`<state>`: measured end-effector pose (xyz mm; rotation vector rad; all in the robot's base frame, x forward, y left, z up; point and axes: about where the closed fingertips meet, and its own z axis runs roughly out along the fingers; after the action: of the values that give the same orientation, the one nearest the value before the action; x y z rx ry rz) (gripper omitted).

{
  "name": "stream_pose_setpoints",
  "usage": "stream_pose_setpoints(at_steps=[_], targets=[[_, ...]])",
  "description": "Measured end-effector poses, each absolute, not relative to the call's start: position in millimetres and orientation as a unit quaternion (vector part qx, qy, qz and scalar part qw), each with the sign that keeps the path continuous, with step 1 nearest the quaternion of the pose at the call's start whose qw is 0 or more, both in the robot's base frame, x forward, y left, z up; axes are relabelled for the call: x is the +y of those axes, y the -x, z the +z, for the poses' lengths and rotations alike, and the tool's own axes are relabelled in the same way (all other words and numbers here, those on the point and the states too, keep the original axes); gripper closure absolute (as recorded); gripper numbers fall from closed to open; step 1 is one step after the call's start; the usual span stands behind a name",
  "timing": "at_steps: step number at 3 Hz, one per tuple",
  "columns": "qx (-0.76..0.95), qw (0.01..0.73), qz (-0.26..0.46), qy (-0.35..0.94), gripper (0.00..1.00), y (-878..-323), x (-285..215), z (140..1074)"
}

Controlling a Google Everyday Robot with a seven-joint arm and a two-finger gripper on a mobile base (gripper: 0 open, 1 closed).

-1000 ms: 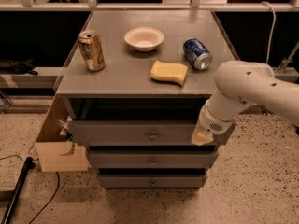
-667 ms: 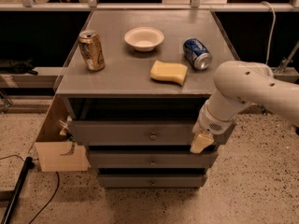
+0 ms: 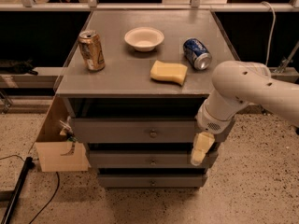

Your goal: Open top drawer

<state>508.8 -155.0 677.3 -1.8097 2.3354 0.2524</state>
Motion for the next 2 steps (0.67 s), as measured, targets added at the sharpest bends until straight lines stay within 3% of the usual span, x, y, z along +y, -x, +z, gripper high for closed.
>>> stream_pose_setpoints(at_steps=[2], targets=[[0.783, 0.120, 0.060, 0.607, 0.00, -542.2, -137.1, 672.4]])
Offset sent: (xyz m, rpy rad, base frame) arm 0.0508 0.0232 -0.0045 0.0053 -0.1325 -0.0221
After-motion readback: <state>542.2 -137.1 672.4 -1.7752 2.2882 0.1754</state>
